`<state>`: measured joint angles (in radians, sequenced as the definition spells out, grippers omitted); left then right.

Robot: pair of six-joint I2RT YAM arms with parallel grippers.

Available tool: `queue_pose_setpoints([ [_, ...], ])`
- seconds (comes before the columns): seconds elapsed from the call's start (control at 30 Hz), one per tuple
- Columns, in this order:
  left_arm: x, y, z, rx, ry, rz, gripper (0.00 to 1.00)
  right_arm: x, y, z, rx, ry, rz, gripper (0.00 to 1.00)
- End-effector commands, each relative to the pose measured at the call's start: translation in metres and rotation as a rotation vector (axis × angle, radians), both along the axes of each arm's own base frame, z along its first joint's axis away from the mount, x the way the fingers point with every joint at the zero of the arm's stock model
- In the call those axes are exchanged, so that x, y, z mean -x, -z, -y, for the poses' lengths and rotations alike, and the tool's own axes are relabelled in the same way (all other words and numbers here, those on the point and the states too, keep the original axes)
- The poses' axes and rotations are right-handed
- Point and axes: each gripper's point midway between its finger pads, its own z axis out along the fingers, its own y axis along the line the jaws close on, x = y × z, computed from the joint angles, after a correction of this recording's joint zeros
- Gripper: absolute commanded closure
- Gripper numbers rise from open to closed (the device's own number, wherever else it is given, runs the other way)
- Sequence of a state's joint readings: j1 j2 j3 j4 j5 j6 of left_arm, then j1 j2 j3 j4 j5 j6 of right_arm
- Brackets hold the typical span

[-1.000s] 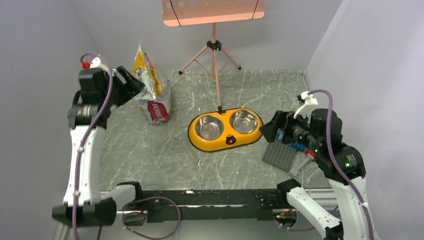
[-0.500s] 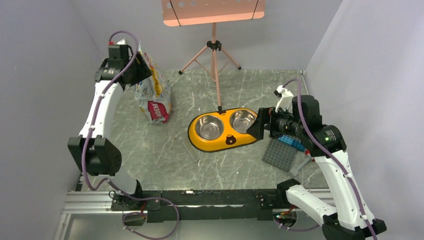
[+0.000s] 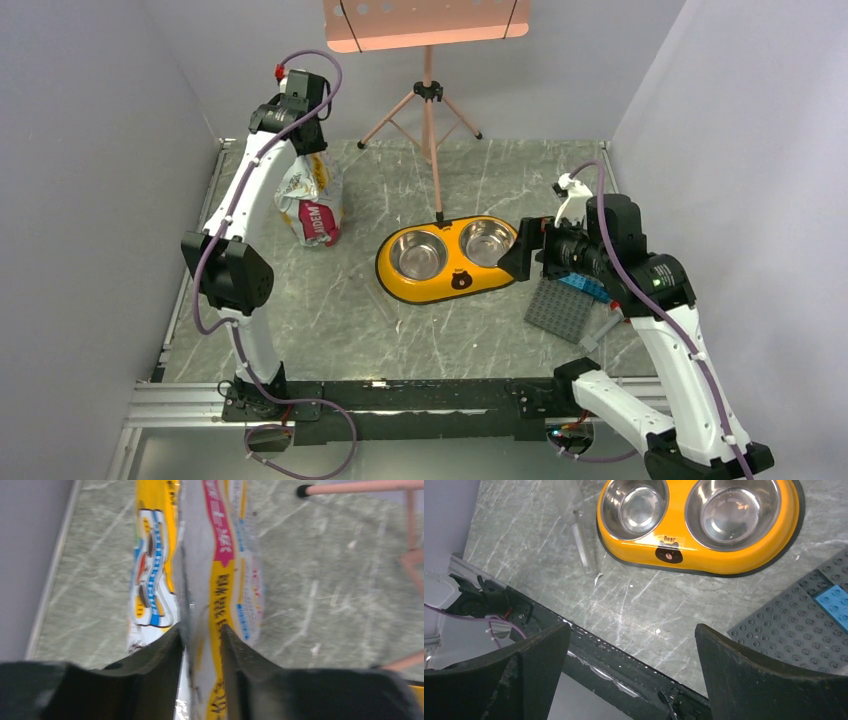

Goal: Serve the pet food

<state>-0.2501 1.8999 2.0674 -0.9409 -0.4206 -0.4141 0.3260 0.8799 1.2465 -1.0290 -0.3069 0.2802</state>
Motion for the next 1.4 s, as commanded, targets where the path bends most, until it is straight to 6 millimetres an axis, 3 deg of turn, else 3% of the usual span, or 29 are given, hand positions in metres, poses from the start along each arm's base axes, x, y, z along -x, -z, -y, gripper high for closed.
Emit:
queue_pose_setpoints([
  [0.0, 0.011, -0.023, -0.028, -0.119, -0.062, 0.02, 0.71, 0.006, 0.008, 0.008, 0.019, 0.037, -0.016, 0.0],
  [0.17, 0.024, -0.022, -0.036, -0.164, -0.03, 0.005, 1.0, 0.002, 0.01, 0.005, 0.017, 0.03, -0.024, 0.0],
  [0.33, 0.051, -0.022, -0.067, -0.261, -0.127, -0.047, 1.0, -0.007, 0.005, -0.001, 0.013, 0.011, -0.011, 0.0],
  [0.5, 0.098, -0.042, -0.11, -0.358, -0.331, -0.045, 1.0, -0.011, 0.009, -0.007, 0.004, -0.007, -0.021, 0.0],
  [0.6, 0.125, -0.05, -0.117, -0.339, -0.396, -0.039, 1.0, -0.01, 0.012, -0.012, -0.012, -0.021, -0.034, 0.0],
  [0.8, 0.156, -0.043, -0.09, -0.228, -0.312, -0.056, 1.0, -0.008, 0.014, -0.02, -0.027, -0.049, -0.035, 0.0],
  [0.9, 0.175, -0.047, -0.077, -0.257, -0.255, -0.056, 1.0, -0.008, 0.013, -0.023, -0.029, -0.059, -0.035, 0.0],
  [1.07, 0.217, -0.061, -0.079, -0.28, -0.253, -0.039, 1.0, -0.002, 0.016, -0.025, -0.039, -0.066, -0.033, 0.0],
  [1.2, 0.236, -0.064, -0.08, -0.248, -0.209, -0.01, 1.0, 0.004, 0.026, -0.029, -0.057, -0.073, -0.042, 0.0],
  [1.27, 0.237, -0.06, -0.064, -0.17, -0.106, 0.001, 1.0, 0.008, 0.028, -0.031, -0.064, -0.079, -0.053, 0.0],
  [1.37, 0.236, -0.052, -0.02, 0.046, 0.076, 0.036, 1.0, 0.012, 0.026, -0.037, -0.09, -0.091, -0.054, 0.0],
])
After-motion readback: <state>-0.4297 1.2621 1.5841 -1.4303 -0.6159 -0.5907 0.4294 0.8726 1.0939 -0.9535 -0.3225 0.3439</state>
